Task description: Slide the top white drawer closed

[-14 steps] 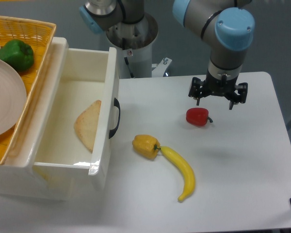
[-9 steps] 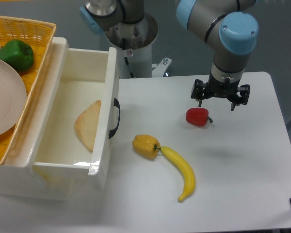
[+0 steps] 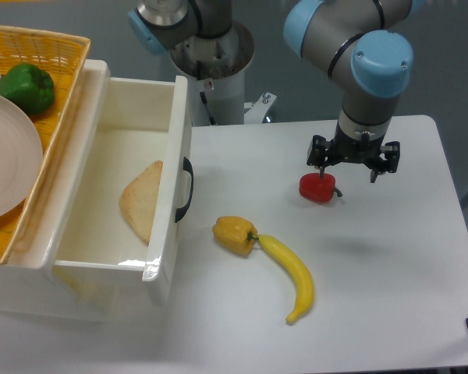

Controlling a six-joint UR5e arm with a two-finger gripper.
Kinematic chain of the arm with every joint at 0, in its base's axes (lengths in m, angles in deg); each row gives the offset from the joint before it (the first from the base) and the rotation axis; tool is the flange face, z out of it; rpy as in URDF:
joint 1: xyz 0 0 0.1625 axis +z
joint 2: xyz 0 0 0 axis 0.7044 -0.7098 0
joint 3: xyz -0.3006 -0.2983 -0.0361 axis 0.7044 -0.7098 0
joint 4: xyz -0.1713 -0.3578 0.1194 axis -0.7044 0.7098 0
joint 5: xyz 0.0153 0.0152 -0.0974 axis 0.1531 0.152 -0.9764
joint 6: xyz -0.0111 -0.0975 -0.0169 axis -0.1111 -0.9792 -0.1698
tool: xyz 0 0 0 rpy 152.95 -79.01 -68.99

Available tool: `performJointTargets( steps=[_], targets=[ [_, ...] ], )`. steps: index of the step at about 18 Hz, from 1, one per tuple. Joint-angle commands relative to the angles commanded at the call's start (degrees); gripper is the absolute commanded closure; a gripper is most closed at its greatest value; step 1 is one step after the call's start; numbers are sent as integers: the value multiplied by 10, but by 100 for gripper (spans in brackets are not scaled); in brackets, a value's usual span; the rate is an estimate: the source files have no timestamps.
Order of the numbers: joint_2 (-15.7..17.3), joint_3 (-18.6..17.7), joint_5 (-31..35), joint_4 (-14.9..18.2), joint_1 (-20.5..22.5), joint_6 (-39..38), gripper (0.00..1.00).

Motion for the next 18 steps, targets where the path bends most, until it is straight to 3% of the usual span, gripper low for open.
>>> performJointTargets(
  steps=[4, 8, 18],
  targets=[
    [4, -14, 2, -1, -1, -17, 0],
    [-2, -23, -2, -4, -32, -178, 0],
    [-18, -35, -61, 4, -99, -239, 0]
  ],
)
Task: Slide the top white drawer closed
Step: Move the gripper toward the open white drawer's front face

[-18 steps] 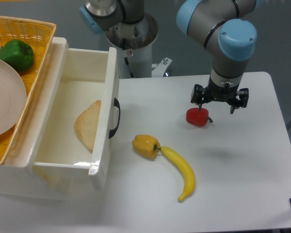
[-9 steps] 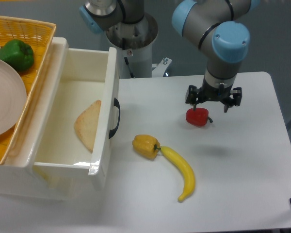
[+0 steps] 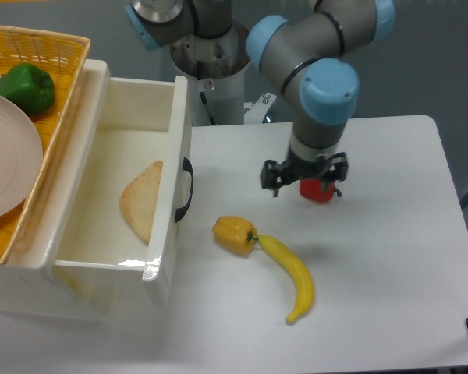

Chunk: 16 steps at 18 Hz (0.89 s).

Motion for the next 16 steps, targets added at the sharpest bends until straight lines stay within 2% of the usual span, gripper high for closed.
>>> performJointTargets(
  steps=[6, 16],
  targets=[
    [-24, -1, -16, 1, -38, -13, 0],
    [-27, -2, -36, 2, -60, -14, 0]
  ],
)
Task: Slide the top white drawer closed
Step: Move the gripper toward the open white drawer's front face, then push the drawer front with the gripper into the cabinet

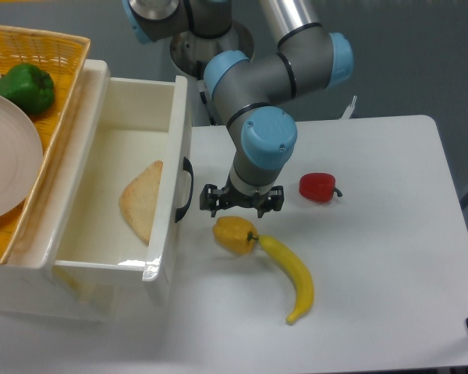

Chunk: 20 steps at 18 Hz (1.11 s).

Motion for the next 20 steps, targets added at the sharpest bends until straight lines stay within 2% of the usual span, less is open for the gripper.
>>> performJointTargets(
  steps=[20],
  targets=[
    [10, -2, 1, 0, -47, -21, 0]
  ],
)
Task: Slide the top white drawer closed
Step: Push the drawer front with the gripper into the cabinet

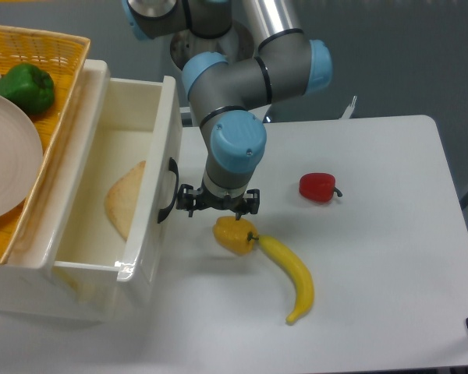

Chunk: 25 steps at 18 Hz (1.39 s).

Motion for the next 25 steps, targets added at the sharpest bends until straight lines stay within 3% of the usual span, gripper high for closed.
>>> performJointTargets(
  steps=[16, 25],
  targets=[
    [-2, 12, 4, -4, -65, -4, 0],
    [-2, 13, 4, -4, -69, -3, 0]
  ],
)
